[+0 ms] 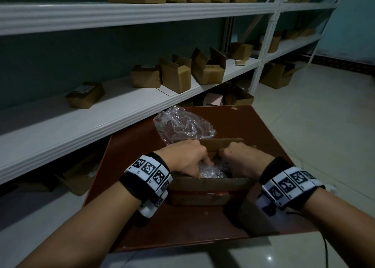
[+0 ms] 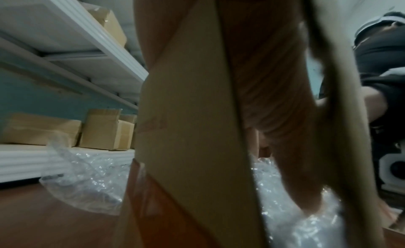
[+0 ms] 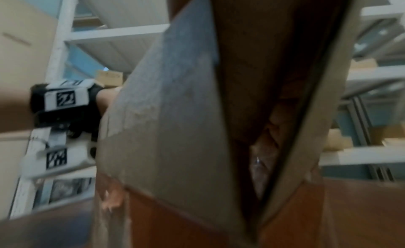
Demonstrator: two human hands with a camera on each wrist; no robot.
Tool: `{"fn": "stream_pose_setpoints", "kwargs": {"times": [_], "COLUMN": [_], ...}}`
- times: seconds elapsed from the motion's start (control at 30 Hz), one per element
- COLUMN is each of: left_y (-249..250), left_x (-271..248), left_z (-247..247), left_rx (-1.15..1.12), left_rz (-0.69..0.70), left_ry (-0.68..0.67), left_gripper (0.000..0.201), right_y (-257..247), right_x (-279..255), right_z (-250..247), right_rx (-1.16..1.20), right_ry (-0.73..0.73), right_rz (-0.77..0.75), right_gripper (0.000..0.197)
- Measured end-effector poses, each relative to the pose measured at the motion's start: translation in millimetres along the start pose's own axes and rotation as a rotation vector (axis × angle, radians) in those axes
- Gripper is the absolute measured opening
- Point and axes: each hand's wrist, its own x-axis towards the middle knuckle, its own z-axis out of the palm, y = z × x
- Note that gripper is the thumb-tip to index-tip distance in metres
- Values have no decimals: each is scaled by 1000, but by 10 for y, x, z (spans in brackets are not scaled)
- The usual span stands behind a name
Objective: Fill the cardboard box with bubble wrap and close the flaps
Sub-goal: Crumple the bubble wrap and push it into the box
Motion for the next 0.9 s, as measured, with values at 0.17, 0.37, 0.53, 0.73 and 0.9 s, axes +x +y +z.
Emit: {"fn": "stream_pose_setpoints", "kwargs": {"times": [0.17, 0.37, 0.53, 0.73, 0.9], "left_y": [-20, -59, -103, -116, -83], "left_x": [5, -10, -2, 10, 21], "left_z": [49, 54, 38, 38, 22], "left_rx": [-26, -71, -64, -40, -17], "left_rz": [2, 3, 5, 3, 2], "left_ry": [7, 20, 35, 24, -13], "left_gripper": [54, 60, 61, 62, 58], "right_y": [-76, -126, -25, 83, -41], "right_x": [74, 180, 154, 27, -76], "right_z": [-13, 29, 16, -74, -216], "right_rx": [9, 5, 147, 393, 300], "right_ry": [-47, -140, -141, -86, -1], "right_rz": [18, 77, 157, 145, 118], "right_gripper": [22, 26, 2, 15, 16]}}
